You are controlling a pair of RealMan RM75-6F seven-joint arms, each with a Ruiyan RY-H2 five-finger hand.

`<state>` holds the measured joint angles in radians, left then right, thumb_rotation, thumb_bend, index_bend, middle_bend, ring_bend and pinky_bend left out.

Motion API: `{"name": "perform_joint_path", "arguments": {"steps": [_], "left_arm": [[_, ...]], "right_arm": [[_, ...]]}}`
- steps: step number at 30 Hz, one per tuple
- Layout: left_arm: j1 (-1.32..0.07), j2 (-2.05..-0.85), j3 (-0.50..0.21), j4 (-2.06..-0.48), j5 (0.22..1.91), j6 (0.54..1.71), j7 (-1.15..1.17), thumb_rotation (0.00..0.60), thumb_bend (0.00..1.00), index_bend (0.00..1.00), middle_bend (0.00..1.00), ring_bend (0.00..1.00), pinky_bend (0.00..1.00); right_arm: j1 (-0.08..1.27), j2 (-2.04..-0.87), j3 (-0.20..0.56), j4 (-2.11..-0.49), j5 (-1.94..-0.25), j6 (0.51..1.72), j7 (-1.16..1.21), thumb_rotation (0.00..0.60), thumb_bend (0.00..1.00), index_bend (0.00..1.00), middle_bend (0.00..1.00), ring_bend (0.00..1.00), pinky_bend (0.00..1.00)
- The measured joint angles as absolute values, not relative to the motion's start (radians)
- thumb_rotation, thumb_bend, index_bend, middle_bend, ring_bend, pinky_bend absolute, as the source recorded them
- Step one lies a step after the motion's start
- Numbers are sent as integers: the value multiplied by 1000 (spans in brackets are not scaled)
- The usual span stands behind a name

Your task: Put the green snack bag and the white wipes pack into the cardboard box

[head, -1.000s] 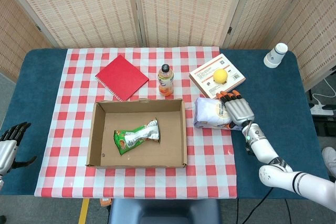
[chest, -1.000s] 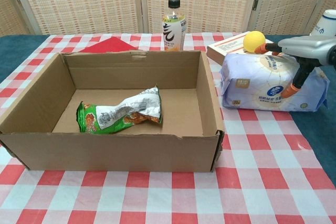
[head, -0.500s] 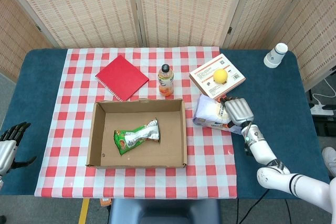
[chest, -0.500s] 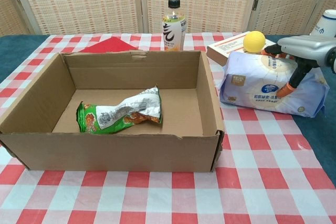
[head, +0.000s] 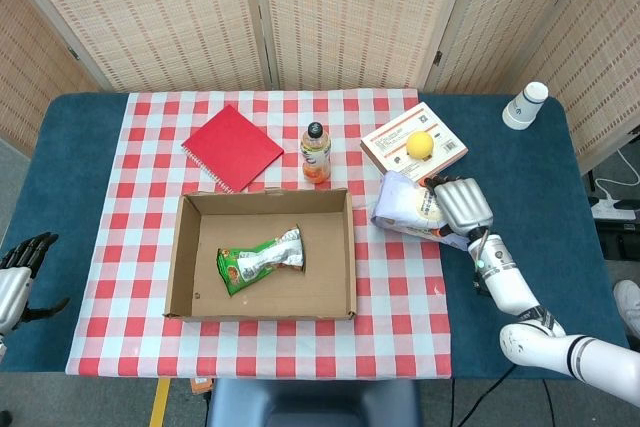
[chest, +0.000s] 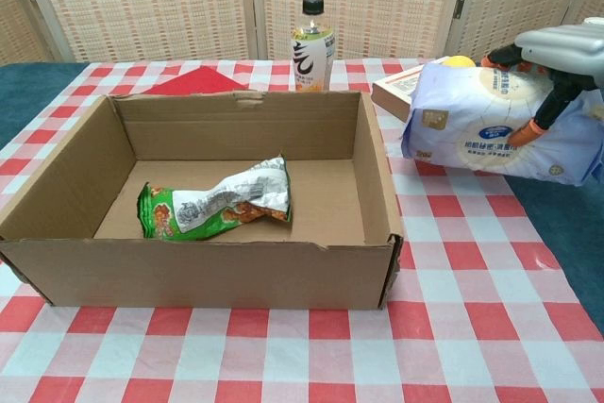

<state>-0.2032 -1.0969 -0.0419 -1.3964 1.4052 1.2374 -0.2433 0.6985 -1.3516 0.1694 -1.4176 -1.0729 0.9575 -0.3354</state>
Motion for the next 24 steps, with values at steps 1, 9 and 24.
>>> {"name": "perform_joint_path", "arguments": {"steps": [1, 9, 24], "left_arm": [[-203, -1097, -42, -1397, 1406, 1238, -242, 600, 201, 60, 15, 0, 102], [-204, -1098, -41, -1401, 1406, 1237, -233, 600, 201, 60, 15, 0, 101], [-204, -1096, -40, -1404, 1404, 1236, -230, 600, 201, 60, 15, 0, 101]], "right_arm": [[697, -1336, 174, -1440, -1072, 966, -343, 600, 176, 802, 528, 589, 803], [717, -1190, 253, -1664, -1038, 1036, -458, 600, 176, 806, 536, 604, 828], [909, -1260, 370, -1797, -944, 1019, -537, 600, 176, 811, 545, 609, 830]]}}
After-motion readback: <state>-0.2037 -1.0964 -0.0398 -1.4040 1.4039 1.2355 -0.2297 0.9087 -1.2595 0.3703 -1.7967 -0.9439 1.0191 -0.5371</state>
